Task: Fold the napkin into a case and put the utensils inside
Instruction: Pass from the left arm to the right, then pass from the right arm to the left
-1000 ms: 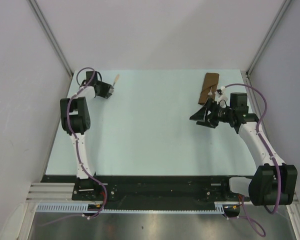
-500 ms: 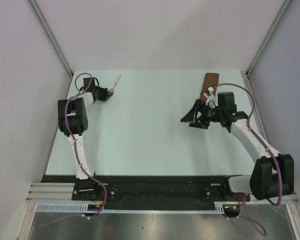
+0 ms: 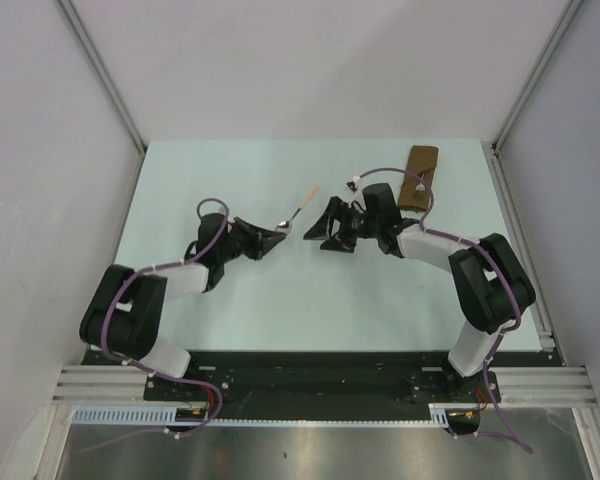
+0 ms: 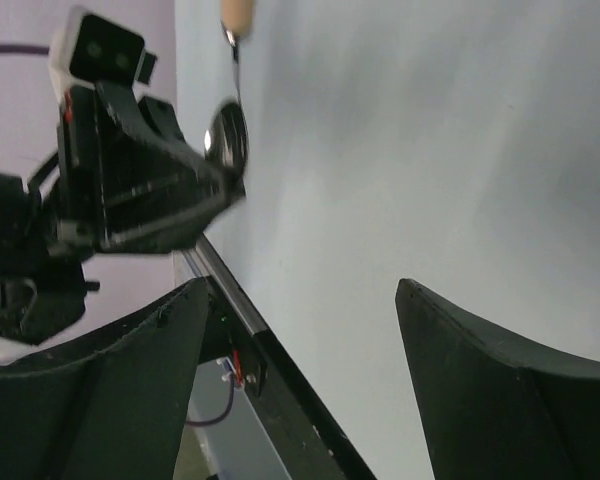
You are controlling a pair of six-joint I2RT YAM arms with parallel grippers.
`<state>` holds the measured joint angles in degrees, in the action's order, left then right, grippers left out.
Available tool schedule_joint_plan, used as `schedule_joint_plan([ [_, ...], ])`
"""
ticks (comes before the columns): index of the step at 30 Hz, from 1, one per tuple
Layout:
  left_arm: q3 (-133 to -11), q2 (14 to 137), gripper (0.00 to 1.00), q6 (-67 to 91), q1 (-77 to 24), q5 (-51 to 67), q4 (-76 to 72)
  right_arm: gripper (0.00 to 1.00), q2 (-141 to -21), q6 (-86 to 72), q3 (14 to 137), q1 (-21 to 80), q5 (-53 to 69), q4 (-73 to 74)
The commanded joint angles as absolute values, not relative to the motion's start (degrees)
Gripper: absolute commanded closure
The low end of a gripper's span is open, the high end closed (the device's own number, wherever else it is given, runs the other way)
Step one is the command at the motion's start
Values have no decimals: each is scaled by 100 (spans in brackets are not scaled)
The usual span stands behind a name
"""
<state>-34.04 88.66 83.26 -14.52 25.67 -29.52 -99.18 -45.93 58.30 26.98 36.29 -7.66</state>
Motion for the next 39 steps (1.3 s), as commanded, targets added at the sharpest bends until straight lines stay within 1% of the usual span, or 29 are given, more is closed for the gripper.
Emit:
schedule_joint_plan([
  [1, -2945, 8131, 100, 9316, -2002, 2066, -3683, 19, -9862, -4932, 5950, 3092, 2771, -2092],
  [5, -2944, 7849, 100, 9562, -2399, 1943, -3367, 21, -9940, -4852, 6047, 3155, 2610, -2135],
  [8, -2874, 7726, 100, 9799, -2689, 1881, -3462, 27, -10054, -4852, 6117, 3147, 2540, -2109],
  [11, -2892, 7761, 100, 9791, -2891, 1942, -3516, 56, -10107, -4782, 6222, 3094, 2742, -2224],
  [12, -2918, 7804, 100, 9756, -2935, 2151, -3542, 74, -10107, -4729, 6231, 3076, 2890, -2293],
  [13, -2909, 7926, 100, 9704, -2927, 2301, -3681, 82, -10099, -4589, 6266, 3041, 2961, -2242],
  [14, -2892, 7980, 91, 9477, -2909, 2503, -3770, 96, -10046, -4492, 6284, 2937, 3014, -2128],
  [15, -2865, 8050, 79, 9301, -2874, 2679, -3884, 100, -10046, -4378, 6284, 2857, 3276, -1970],
  [16, -2883, 8094, 65, 8751, -2874, 2994, -3989, 100, -10063, -4159, 6284, 2787, 3522, -1943],
  [17, -3135, 8043, 38, 8371, -2874, 3128, -3686, 100, -10081, -3975, 6302, 2595, 3751, -1681],
  [18, -3312, 7981, 30, 7932, -2874, 3172, -3221, 100, -10098, -3799, 6310, 2506, 4144, -1505],
  [19, -3522, 7920, 27, 6918, -2874, 3129, -2338, 100, -10107, -3397, 6267, 2435, 4383, -1416],
  [20, -3994, 7771, 22, 6412, -2865, 3033, -1816, 100, -10081, -3227, 6214, 2330, 4873, -1232],
  [21, -4173, 7717, 20, 6007, -2865, 2884, -1332, 100, -10046, -3104, 6040, 2286, 5200, -1239],
  [22, -4305, 7665, 15, 5368, -2865, 2813, -1284, 100, -9985, -3007, 5890, 2268, 5534, -1300],
  [23, -4646, 7742, 15, 5161, -2830, 2900, -1196, 100, -9906, -2858, 5732, 2276, 6016, -1483],
  [24, -4841, 7865, 15, 4994, -2813, 2996, -926, 100, -9740, -2735, 5461, 2381, 6212, -1511],
  [25, -4973, 7988, 16, 4844, -2795, 3450, -966, 100, -9677, -2603, 5388, 2434, 6353, -1433],
  [27, -5220, 8392, 19, 4939, -2760, 3874, -1368, 100, -9581, -2339, 5204, 2627, 6696, -1275],
  [28, -5247, 8524, 23, 5122, -2768, 4137, -1597, 100, -9484, -2303, 5020, 2680, 6758, -1283],
  [29, -5308, 8665, 26, 5228, -2777, 4453, -1739, 100, -9431, -2311, 4888, 2715, 6872, -1449],
  [32, -5265, 8912, 26, 5379, -2786, 4500, -1829, 100, -9203, -2671, 4439, 2786, 7013, -2089],
  [36, -5080, 8886, 25, 5352, -2804, 4439, -1749, 100, -9018, -3320, 4044, 2795, 7048, -2811],
  [38, -5054, 8929, 27, 5352, -2839, 4456, -1749, 100, -9035, -3419, 3973, 2874, 7101, -2997],
  [39, -5045, 8956, 30, 5440, -2856, 4517, -1810, 100, -9044, -3445, 3973, 2900, 7110, -3049],
])
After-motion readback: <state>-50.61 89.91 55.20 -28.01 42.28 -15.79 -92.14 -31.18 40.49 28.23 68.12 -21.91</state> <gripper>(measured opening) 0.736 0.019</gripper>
